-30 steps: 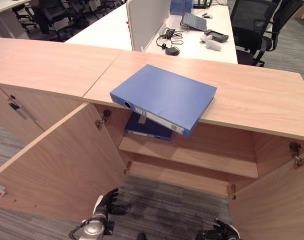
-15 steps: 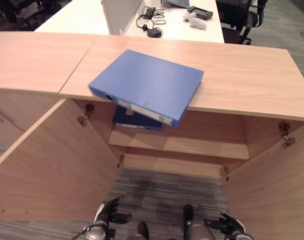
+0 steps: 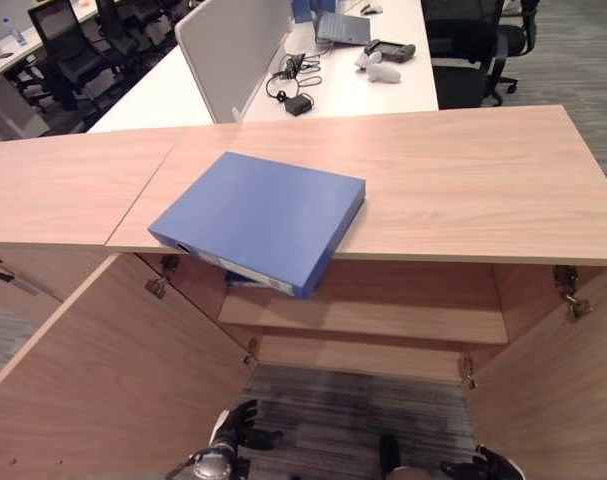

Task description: Put the empty folder in the office cabinet

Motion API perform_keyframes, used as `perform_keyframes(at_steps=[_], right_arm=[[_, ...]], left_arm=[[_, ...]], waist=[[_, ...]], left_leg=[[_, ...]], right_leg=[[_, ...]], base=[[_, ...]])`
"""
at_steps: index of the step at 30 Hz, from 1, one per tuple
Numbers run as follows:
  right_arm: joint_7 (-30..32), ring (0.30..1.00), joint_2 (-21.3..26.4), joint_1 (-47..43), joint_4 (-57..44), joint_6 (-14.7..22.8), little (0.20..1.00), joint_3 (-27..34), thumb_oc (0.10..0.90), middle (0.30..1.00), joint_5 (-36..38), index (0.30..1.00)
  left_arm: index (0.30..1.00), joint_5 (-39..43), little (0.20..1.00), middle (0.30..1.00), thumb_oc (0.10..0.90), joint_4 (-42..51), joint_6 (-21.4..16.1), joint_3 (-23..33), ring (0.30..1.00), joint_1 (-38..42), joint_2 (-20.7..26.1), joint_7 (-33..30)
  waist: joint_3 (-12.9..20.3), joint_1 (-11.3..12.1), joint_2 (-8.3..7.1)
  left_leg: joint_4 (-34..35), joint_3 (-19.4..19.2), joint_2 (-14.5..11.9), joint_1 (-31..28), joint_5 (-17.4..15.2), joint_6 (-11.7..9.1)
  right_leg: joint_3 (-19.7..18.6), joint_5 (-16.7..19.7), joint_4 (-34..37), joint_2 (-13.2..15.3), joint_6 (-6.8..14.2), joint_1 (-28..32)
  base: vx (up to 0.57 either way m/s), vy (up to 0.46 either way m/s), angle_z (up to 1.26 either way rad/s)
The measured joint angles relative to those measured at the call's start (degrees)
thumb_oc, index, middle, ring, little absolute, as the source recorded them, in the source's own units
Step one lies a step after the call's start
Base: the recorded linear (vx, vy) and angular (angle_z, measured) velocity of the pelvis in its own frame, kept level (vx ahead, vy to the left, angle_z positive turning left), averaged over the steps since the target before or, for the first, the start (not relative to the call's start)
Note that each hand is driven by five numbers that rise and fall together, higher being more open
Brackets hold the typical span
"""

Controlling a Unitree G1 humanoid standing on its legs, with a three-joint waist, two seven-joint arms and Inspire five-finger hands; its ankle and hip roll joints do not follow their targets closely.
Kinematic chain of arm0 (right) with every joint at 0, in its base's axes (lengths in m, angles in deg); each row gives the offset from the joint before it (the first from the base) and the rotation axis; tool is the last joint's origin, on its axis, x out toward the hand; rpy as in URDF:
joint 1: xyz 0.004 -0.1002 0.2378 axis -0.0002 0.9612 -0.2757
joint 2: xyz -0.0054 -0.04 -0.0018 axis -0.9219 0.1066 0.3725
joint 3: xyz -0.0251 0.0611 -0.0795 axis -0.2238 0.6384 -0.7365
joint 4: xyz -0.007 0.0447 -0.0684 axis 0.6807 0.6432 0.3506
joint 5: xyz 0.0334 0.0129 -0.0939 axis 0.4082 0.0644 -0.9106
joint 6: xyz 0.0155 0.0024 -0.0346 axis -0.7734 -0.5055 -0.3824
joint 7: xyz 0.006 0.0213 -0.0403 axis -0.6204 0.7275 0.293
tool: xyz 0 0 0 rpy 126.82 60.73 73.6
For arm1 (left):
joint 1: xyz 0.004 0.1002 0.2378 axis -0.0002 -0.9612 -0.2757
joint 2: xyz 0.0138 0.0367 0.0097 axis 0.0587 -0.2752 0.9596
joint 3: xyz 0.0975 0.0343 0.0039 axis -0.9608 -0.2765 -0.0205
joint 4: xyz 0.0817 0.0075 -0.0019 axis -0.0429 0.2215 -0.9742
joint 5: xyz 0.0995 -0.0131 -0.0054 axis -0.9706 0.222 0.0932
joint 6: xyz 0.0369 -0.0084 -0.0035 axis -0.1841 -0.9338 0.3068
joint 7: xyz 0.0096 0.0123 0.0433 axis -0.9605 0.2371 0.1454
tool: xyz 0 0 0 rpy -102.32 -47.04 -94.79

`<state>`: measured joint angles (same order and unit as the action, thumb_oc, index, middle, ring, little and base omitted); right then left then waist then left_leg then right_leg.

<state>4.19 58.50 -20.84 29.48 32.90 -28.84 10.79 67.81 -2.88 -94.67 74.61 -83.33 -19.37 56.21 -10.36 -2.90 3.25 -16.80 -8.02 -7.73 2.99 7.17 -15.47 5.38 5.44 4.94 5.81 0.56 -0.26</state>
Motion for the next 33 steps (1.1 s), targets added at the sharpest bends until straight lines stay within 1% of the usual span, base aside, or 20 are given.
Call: perform_keyframes(at_steps=[2,3,4,5,6,7,8,10,11,12,13,14,15,18,19,23,27,29,31,33], right_arm=[[0.1,0.900,0.4,-0.2,0.1,-0.1,0.900,-0.1,0.800,0.900,0.0,0.900],[0.2,0.900,0.6,-0.7,0.2,-0.1,0.900,-0.2,0.800,0.900,0.0,0.900],[0.2,0.900,0.8,-1.5,0.2,0.0,0.900,-0.2,0.800,0.900,0.0,0.900],[0.2,0.900,0.9,-1.9,0.4,-0.1,0.900,-0.2,0.800,0.900,0.0,0.900],[0.2,0.900,1.0,-1.7,0.6,-0.1,0.900,-0.2,0.800,0.900,0.0,0.900],[0.2,0.900,1.1,-2.2,0.7,-0.2,0.900,-0.3,0.800,0.900,0.0,0.900],[0.2,0.900,1.4,-2.7,1.7,-0.3,0.900,-0.3,0.800,0.900,0.0,0.900],[0.2,0.900,1.8,-2.9,1.7,0.0,0.900,-0.3,0.800,0.900,0.0,0.900],[0.2,0.900,1.8,-2.9,1.4,0.3,0.900,-0.3,0.800,0.900,0.0,0.900],[0.5,0.900,2.0,-2.6,1.3,0.2,0.900,-0.2,0.800,0.900,0.0,0.900],[0.6,0.900,2.2,-1.6,1.4,0.2,0.900,-0.2,0.800,0.900,0.0,0.900],[0.6,0.900,2.5,-0.5,1.6,0.0,0.900,-0.2,0.800,0.900,0.0,0.900],[0.7,0.900,1.8,0.0,2.1,-0.3,0.900,-0.3,0.800,0.900,-0.1,0.900],[0.4,0.900,-1.3,0.8,2.2,-0.9,0.900,-0.7,0.800,0.900,-0.2,0.900],[0.1,0.900,-2.9,1.0,2.1,-1.0,0.900,-0.9,0.800,0.900,-0.3,0.900],[0.2,0.900,-3.1,0.6,1.5,-0.9,0.900,-0.8,0.800,0.900,-0.3,0.900],[0.2,0.900,-2.5,0.4,-0.4,-0.8,0.900,-0.8,0.800,0.900,-0.3,0.900],[0.2,0.900,-2.6,0.3,-0.6,-0.4,0.900,-0.8,0.800,0.900,-0.3,0.900],[0.7,0.900,-2.9,0.6,-0.6,-0.2,0.900,-0.8,0.800,0.900,-0.3,0.900],[2.2,0.900,-4.1,1.2,-0.6,1.0,0.900,-0.8,0.800,0.900,-0.7,0.900]], left_arm=[[0.900,0.0,0.900,0.900,0.800,-1.6,0.3,-0.3,0.900,-0.5,-0.4,0.0],[0.900,0.0,0.900,0.900,0.800,-2.4,0.4,-1.3,0.900,-0.8,-0.4,0.0],[0.900,0.0,0.900,0.900,0.800,-2.7,0.4,-1.6,0.900,-0.9,-0.4,0.0],[0.900,0.0,0.900,0.900,0.800,-2.6,0.3,-1.9,0.900,-0.9,-0.4,0.0],[0.900,0.0,0.900,0.900,0.800,-2.6,0.3,-2.2,0.900,-0.9,-0.4,0.0],[0.900,0.0,0.900,0.900,0.800,-2.4,0.3,-2.5,0.900,-0.7,-0.4,0.1],[0.900,0.0,0.900,0.900,0.800,-1.8,0.2,-3.9,0.900,-1.1,-0.3,0.0],[0.900,-0.1,0.900,0.900,0.800,-1.9,0.3,-4.4,0.900,-1.8,-0.5,0.2],[0.900,-0.1,0.900,0.900,0.800,-1.9,0.3,-4.6,0.900,-1.7,-0.5,0.4],[0.900,-0.5,0.900,0.900,0.800,-1.7,0.4,-4.4,0.900,-1.9,-0.5,0.8],[0.900,-1.5,0.900,0.900,0.800,-1.2,0.2,-4.4,0.900,-2.0,-0.6,0.8],[0.900,-1.7,0.900,0.900,0.800,-0.7,0.3,-4.4,0.900,-2.2,-0.7,0.8],[0.900,-1.7,0.900,0.900,0.800,-0.6,0.3,-4.3,0.900,-2.2,-0.3,0.7],[0.900,-1.8,0.900,0.900,0.800,0.3,0.4,-3.3,0.900,-2.6,1.2,-0.1],[0.900,-1.8,0.900,0.900,0.800,1.1,0.4,-2.6,0.900,-3.1,1.4,-0.2],[0.900,-1.7,0.900,0.900,0.800,5.5,0.4,-1.1,0.900,-4.0,1.8,-0.4],[0.900,-1.8,0.900,0.900,0.800,13.8,0.5,-1.1,0.900,-5.5,2.3,-1.2],[0.900,-2.9,0.900,0.900,0.800,21.8,0.1,-1.0,0.900,-7.3,3.1,-3.5],[0.900,-6.3,0.900,0.900,0.800,27.0,-0.8,-1.0,0.900,-7.5,4.5,-6.4],[0.900,-10.2,0.900,0.900,0.800,33.9,-1.5,2.7,0.900,-11.0,4.9,-11.2]], waist=[[-0.5,-0.2,-0.31],[-0.6,-0.2,-0.44],[-0.6,-0.1,-0.53],[-0.6,-0.1,-0.55],[-0.6,-0.2,-0.43],[-0.6,-0.1,-0.14],[-0.6,0.4,0.03],[-0.4,0.5,0.25],[-0.3,0.0,0.47],[0.3,0.0,1.29],[0.9,0.0,2.20],[1.8,0.0,3.78],[2.1,0.3,3.98],[2.8,0.3,2.19],[2.9,1.2,2.24],[3.0,1.9,2.21],[2.9,3.2,1.98],[3.0,3.5,1.37],[3.4,4.8,0.52],[3.5,4.8,-0.74]], left_leg=[[-4.4,1.9,-0.4,2.2,1.2,0.1],[-3.7,1.5,-1.1,2.2,0.6,0.8],[1.1,1.4,-1.5,1.3,0.1,1.4],[8.4,1.7,-1.7,-0.3,-0.3,2.0],[12.2,1.8,-1.8,-1.2,-0.3,2.0],[17.1,3.0,-2.4,-1.4,-0.3,2.0],[22.1,7.0,-1.8,-3.6,-0.2,2.2],[21.7,6.2,-0.1,-4.5,-0.7,3.1],[21.8,4.9,0.4,-5.1,-0.9,3.5],[22.0,3.3,0.9,-6.3,-2.0,5.3],[22.0,3.4,0.8,-7.4,-2.7,6.7],[22.0,3.5,0.2,-8.5,-4.1,8.9],[22.0,3.1,0.7,-9.1,-5.3,10.1],[21.8,1.3,3.2,-9.5,-6.0,12.3],[21.8,0.6,3.9,-10.2,-6.4,12.9],[21.8,0.7,4.0,-10.4,-6.5,13.0],[21.8,0.9,3.8,-11.0,-6.4,12.8],[22.0,1.2,3.7,-10.5,-6.5,12.4],[22.0,1.7,3.5,-10.1,-6.7,12.5],[22.1,1.9,3.2,-10.0,-6.8,12.3]], right_leg=[[-0.3,-0.4,0.4,0.0,-0.7,1.1],[-0.3,-0.7,0.5,0.1,-0.9,1.4],[-0.5,-0.7,0.5,-0.1,-0.9,1.2],[-0.7,-0.7,0.5,-0.3,-0.9,0.8],[-0.8,-0.8,0.4,-0.6,-1.1,0.6],[-1.1,-0.7,0.4,-1.4,-0.9,0.7],[-2.1,-0.7,0.5,-2.4,-1.0,0.7],[-3.1,-0.6,0.5,-2.6,-1.2,0.2],[-3.0,-0.5,0.5,-2.7,-1.3,0.0],[-3.4,-0.5,0.4,-3.2,-1.3,0.2],[-3.3,-0.3,0.5,-3.9,-1.1,0.4],[-3.3,-0.2,0.5,-4.9,-0.7,0.5],[-3.7,0.0,0.4,-4.5,-0.1,0.8],[-4.8,0.6,0.5,-1.8,2.2,0.7],[-5.1,0.4,0.5,-1.1,2.7,1.1],[-5.1,0.5,0.5,-1.1,2.9,1.3],[-5.0,0.2,0.5,-1.4,3.2,1.9],[-4.9,0.1,0.5,-1.4,3.2,1.8],[-4.8,0.1,0.5,-1.6,3.0,1.7],[-4.6,0.1,0.5,-2.0,2.9,1.6]], base=[[0.15,0.109,-0.03],[0.17,0.131,-0.23],[0.19,0.149,-0.27],[0.12,0.074,-0.17],[0.13,0.088,-0.09],[0.12,0.051,-0.19],[0.08,0.044,-0.41],[0.15,0.053,-0.52],[0.17,0.048,-0.35],[0.06,0.020,-0.22],[0.07,0.027,-0.19],[0.02,0.021,-0.07],[0.02,0.024,-0.09],[0.05,0.019,-0.18],[0.05,0.034,-0.17],[0.02,0.020,-0.01],[-0.01,-0.005,0.00],[-0.02,-0.026,0.07],[-0.03,-0.063,0.07],[0.01,-0.055,0.00]])
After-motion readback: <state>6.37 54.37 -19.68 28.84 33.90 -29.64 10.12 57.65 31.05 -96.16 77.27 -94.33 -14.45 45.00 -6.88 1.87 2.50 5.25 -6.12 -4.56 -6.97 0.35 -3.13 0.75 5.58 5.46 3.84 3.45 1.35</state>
